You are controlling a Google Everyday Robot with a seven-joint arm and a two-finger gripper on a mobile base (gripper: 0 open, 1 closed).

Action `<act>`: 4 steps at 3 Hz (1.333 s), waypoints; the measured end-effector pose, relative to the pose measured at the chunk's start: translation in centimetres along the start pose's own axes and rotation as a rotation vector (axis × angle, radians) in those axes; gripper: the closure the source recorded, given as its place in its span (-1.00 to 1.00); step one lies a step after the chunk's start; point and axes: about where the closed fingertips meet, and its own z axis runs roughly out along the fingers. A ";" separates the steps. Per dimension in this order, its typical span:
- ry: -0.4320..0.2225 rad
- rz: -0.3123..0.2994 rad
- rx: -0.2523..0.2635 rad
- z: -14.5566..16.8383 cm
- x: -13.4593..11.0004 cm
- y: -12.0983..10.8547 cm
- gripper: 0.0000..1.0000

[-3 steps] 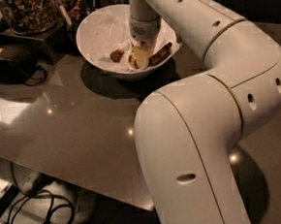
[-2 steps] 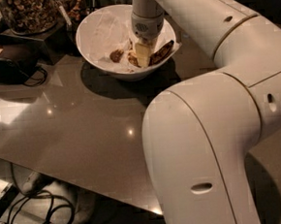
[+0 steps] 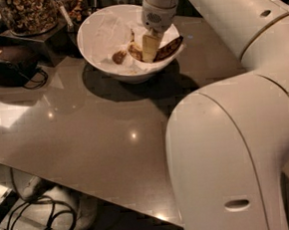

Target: Pick banana from white bowl

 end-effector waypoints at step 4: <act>-0.072 -0.096 0.050 -6.5 -0.5 5.9 1.00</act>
Offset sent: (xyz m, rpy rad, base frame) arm -0.0184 0.0009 0.0249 0.0261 -0.0285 0.0728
